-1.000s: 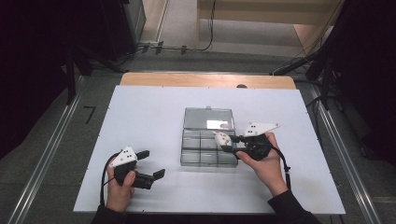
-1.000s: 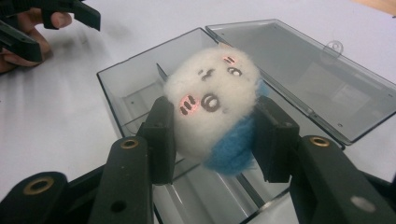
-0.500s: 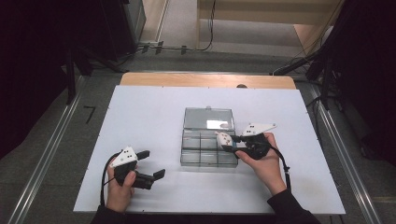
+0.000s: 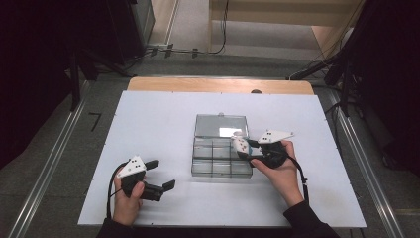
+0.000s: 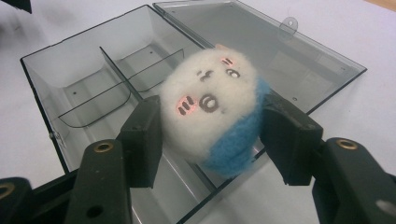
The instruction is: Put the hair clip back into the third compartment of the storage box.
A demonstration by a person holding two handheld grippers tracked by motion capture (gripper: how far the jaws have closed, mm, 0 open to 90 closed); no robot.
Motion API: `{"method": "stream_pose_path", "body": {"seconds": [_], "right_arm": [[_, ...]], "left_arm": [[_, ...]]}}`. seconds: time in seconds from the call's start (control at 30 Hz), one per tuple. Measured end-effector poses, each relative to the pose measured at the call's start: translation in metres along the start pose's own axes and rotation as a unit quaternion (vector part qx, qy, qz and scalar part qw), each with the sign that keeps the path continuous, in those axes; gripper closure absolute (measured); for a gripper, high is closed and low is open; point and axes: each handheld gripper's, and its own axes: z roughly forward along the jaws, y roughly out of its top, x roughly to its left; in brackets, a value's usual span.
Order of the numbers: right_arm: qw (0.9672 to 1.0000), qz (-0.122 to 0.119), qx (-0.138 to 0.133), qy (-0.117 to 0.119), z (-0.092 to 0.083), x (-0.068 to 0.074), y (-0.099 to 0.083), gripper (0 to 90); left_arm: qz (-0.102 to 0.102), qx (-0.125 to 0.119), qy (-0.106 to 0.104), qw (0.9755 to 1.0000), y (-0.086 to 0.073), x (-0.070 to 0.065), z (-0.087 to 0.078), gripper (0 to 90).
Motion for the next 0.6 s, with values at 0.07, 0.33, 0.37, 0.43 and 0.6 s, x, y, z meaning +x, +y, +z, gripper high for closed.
{"method": "stream_pose_path", "body": {"seconds": [0.07,0.33,0.37,0.43,0.6], "right_arm": [[1.0000,-0.001,0.000,-0.003,-0.0002,0.0002,0.0001,38.2],[1.0000,-0.008,0.000,-0.005,0.0007,0.0009,0.0000,34.8],[1.0000,-0.007,0.001,-0.006,0.0010,0.0010,-0.0001,34.4],[1.0000,-0.004,0.001,-0.006,0.0010,0.0009,-0.0003,34.9],[1.0000,-0.008,0.003,0.000,0.0048,0.0038,-0.0005,37.5]], "left_arm": [[0.000,0.000,0.000,1.0000,0.0000,-0.0001,0.0001,0.0],[0.000,0.001,-0.001,1.0000,0.0000,-0.0001,0.0002,0.0],[0.000,0.001,-0.001,1.0000,0.0001,0.0000,0.0001,0.0],[0.000,0.001,-0.001,1.0000,0.0000,-0.0001,0.0002,0.0],[0.001,0.002,-0.001,1.0000,0.0001,-0.0002,0.0004,0.0]]}}
